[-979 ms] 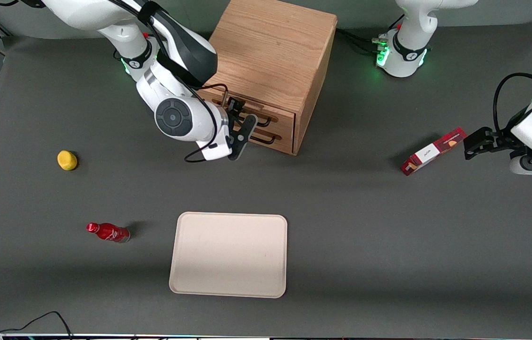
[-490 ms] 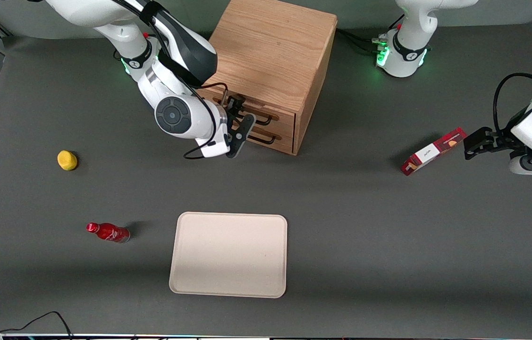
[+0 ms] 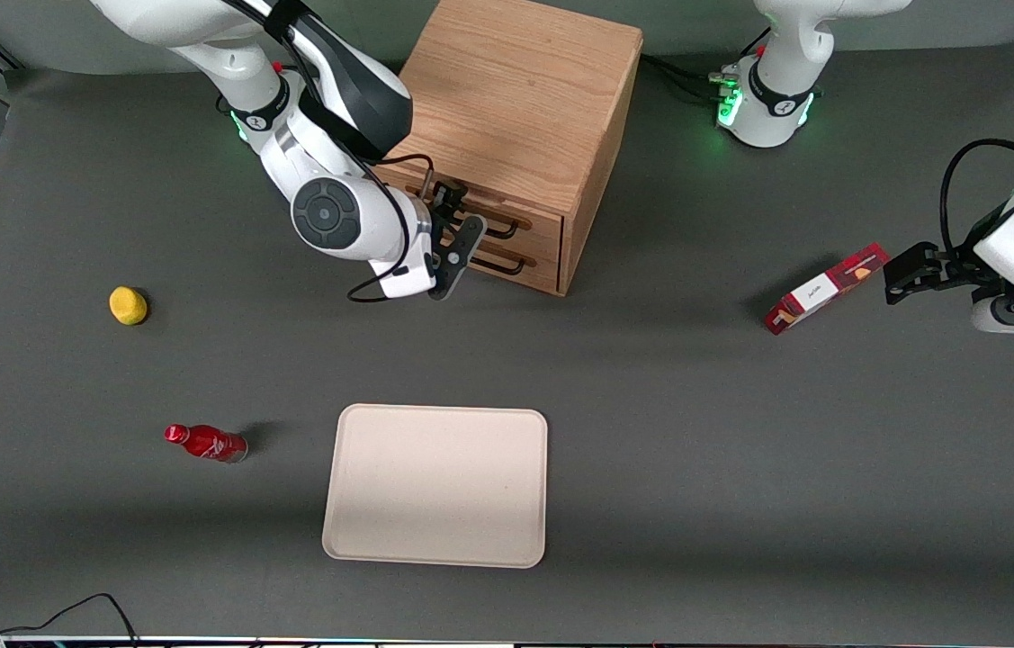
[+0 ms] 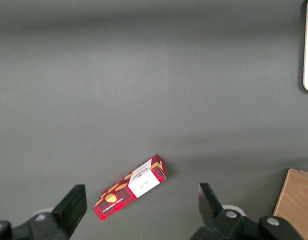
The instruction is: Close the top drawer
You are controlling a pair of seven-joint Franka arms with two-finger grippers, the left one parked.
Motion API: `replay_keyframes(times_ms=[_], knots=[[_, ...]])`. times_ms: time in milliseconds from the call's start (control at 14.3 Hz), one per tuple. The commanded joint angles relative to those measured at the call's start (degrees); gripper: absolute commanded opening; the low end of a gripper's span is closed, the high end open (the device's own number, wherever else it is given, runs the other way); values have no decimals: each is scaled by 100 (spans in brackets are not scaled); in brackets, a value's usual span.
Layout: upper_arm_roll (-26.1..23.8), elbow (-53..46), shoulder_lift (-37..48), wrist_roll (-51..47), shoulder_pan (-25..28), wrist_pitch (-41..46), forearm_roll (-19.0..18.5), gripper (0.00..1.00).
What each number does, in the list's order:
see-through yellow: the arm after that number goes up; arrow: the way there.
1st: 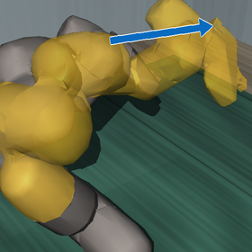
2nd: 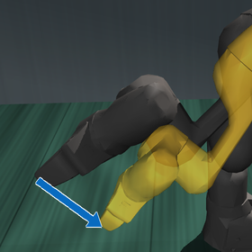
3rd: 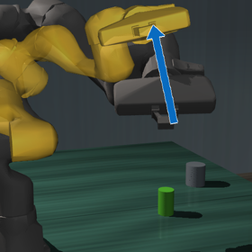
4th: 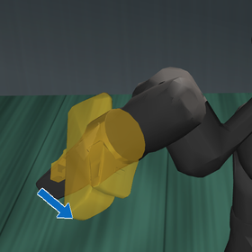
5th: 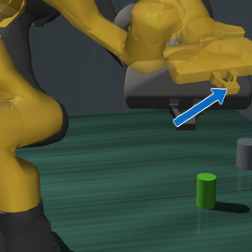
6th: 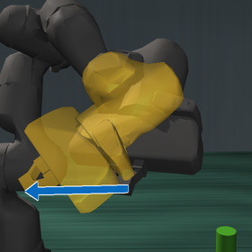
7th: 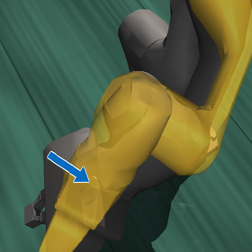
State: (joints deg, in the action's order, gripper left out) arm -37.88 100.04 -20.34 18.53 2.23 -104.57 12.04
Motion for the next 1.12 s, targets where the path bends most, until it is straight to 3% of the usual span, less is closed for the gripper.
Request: replay_keyframes(times_ms=[0, 420, 629, 699, 769, 1049], knots=[[-26, -317, 477, -296, -83, 419, 211, 100], [561, -503, 2322, -2368, -91, 1226, 18, 100], [1184, -494, 2991, -3160, -91, 1597, -333, 100], [1474, -494, 3140, -3363, -83, 1598, -682, 100], [1712, -520, 3237, -3408, -83, 1598, -947, 100], [2618, -241, 3502, -3321, -82, 1932, -967, 100]])
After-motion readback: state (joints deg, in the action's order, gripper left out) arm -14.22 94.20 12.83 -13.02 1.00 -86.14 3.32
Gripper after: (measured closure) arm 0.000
